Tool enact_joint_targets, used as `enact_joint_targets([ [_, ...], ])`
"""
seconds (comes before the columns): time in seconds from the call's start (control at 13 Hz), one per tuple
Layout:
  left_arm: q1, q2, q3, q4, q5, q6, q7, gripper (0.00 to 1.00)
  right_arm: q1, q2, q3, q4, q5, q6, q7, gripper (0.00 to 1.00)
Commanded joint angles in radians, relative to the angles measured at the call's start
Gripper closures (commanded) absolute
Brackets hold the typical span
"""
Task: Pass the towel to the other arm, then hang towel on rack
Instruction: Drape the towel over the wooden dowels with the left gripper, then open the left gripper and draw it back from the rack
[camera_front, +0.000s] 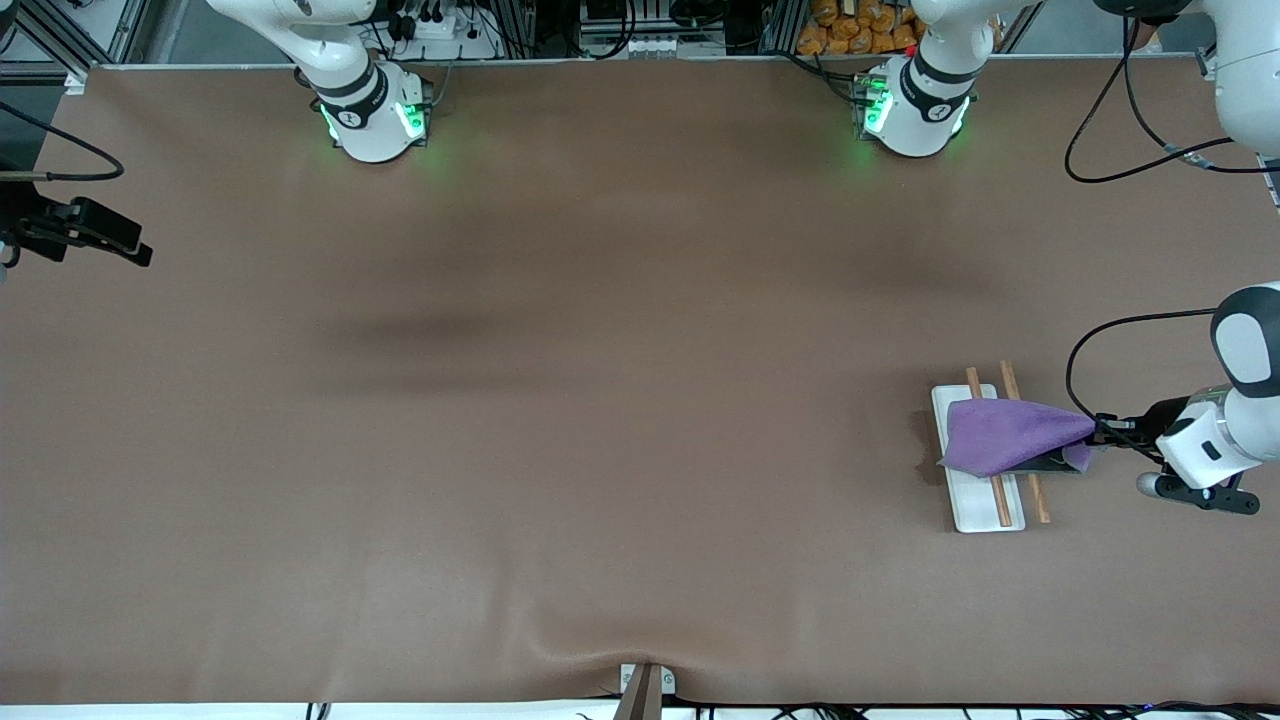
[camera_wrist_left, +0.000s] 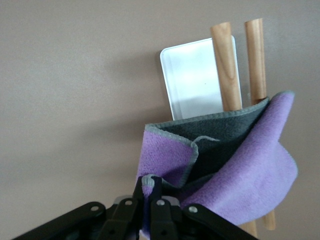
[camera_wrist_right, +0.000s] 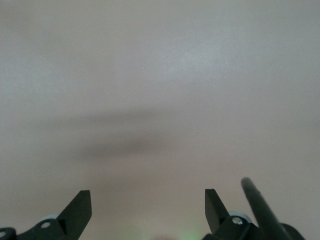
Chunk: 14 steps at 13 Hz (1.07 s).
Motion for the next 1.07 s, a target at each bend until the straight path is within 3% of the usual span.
enact_joint_targets([
  [0.0,0.016,0.009,-0.011,-0.002,-0.019,0.015,0.024,0.43,-0.038,-0.018,0.012,-0.02,0.016,0.013,-0.012,0.0],
  [0.08,0.017,0.009,-0.011,-0.002,-0.027,0.015,0.024,0.0,-0.038,-0.018,0.012,-0.018,0.016,0.011,-0.009,0.0],
  [0.23,0.017,0.007,-0.011,-0.002,-0.044,0.014,0.024,0.0,-0.038,-0.018,0.012,-0.015,0.06,0.001,0.003,0.0],
  [0.61,-0.003,-0.071,-0.012,0.007,-0.042,-0.033,0.0,0.0,-0.027,0.004,0.013,0.022,0.054,0.001,-0.003,0.0],
  [1.0,-0.015,-0.243,-0.127,0.009,-0.027,-0.193,-0.383,0.0,-0.029,0.007,0.013,0.023,0.049,0.001,-0.011,0.0],
])
